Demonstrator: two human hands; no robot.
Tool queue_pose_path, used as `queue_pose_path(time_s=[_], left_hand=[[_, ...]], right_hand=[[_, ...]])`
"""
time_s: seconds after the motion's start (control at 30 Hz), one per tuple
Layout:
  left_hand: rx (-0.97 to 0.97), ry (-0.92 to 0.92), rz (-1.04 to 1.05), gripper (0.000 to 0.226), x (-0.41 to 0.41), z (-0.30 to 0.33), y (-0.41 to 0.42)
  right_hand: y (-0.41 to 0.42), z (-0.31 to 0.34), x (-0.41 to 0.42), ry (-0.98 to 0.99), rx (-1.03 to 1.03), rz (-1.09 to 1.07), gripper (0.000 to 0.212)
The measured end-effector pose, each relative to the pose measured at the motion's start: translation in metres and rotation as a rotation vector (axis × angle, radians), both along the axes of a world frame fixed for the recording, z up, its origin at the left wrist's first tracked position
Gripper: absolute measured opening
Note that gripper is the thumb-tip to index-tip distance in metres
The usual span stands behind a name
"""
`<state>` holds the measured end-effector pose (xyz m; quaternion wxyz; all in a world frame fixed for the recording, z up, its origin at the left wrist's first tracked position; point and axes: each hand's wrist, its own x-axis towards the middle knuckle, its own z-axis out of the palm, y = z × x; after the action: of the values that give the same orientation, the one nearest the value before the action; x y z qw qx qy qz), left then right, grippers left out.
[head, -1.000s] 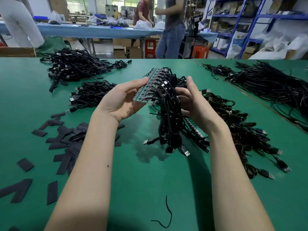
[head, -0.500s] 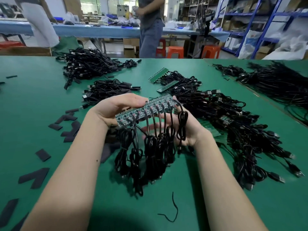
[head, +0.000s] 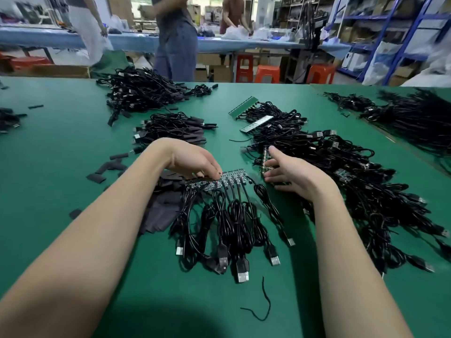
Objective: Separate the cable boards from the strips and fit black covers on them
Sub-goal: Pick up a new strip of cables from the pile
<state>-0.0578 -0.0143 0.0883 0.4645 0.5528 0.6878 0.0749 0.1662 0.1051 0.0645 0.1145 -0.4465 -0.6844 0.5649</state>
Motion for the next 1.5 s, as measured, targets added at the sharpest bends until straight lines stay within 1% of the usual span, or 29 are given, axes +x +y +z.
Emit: queue_pose_path(time_s=[0.07,0.17,0.2,0.23,0.33,0.4,0.47,0.53,0.63,0.7,0.77,0.87,0.9,0.97,1.03,1.1,1.17,1.23,1.3,1.37,1.5], left_hand=[[0.001,0.057,0.027,0.019,0.002,-0.001,0.004],[0.056,0.111,0.065,0.018,0.004,-0.003,0.004],[0.087,0.157,0.085,0.014,0.006,-0.004,0.003],[0.12,0.218,0.107,0.017,0.008,-0.007,0.001],[0.234,0.354,0.214,0.049,0.017,-0.017,-0.003],[0.294,0.389,0.264,0.055,0.023,-0.027,-0.004],[0.346,0.393,0.323,0.058,0.028,-0.034,-0.004],[0.398,0.4,0.384,0.057,0.031,-0.04,-0.003],[0.438,0.406,0.431,0.043,0.033,-0.045,-0.001],[0.459,0.394,0.461,0.046,0.033,-0.044,0.0],[0.48,0.389,0.485,0.049,0.034,-0.044,0.0],[0.503,0.374,0.494,0.052,0.036,-0.043,0.0],[0.512,0.365,0.495,0.052,0.037,-0.043,-0.001],[0.536,0.348,0.497,0.051,0.037,-0.042,-0.001],[0.562,0.345,0.498,0.051,0.037,-0.041,-0.002],[0.589,0.347,0.506,0.052,0.037,-0.04,-0.002],[0.602,0.335,0.511,0.052,0.036,-0.039,-0.003],[0.575,0.307,0.511,0.051,0.033,-0.038,-0.004],[0.526,0.293,0.51,0.055,0.031,-0.036,-0.003],[0.527,0.302,0.527,0.061,0.033,-0.034,0.0],[0.66,0.341,0.599,0.065,0.053,-0.035,0.012]], right_hand=[[0.002,-0.002,-0.001,0.001,0.045,-0.041,0.051],[0.012,-0.007,0.005,0.012,0.24,-0.195,0.041],[0.016,-0.009,0.009,0.024,0.284,-0.249,0.038],[0.018,-0.012,0.011,0.044,0.31,-0.289,0.038],[0.019,-0.019,0.014,0.102,0.374,-0.36,0.039],[0.021,-0.02,0.016,0.112,0.435,-0.416,0.044],[0.027,-0.019,0.018,0.126,0.442,-0.463,0.048],[0.033,-0.016,0.021,0.147,0.41,-0.474,0.048],[0.037,-0.014,0.023,0.1,0.419,-0.418,0.041],[0.036,-0.012,0.021,-0.006,0.484,-0.326,0.033],[0.032,-0.01,0.018,-0.061,0.554,-0.281,0.025],[0.017,-0.01,0.012,-0.02,0.655,-0.291,0.016],[0.012,-0.011,0.009,0.011,0.654,-0.283,0.015],[0.002,-0.015,0.002,0.095,0.571,-0.218,0.014],[-0.007,-0.015,-0.007,0.149,0.422,-0.113,0.014],[-0.013,-0.015,-0.013,0.173,0.27,-0.022,0.015],[-0.015,-0.017,-0.016,0.183,0.178,0.007,0.017],[-0.015,-0.017,-0.015,0.213,0.074,0.022,0.017],[-0.016,-0.016,-0.014,0.274,-0.042,0.07,0.013],[-0.017,-0.015,-0.014,0.331,-0.119,0.108,0.01],[-0.02,-0.011,-0.017,0.373,-0.189,0.16,0.019]])
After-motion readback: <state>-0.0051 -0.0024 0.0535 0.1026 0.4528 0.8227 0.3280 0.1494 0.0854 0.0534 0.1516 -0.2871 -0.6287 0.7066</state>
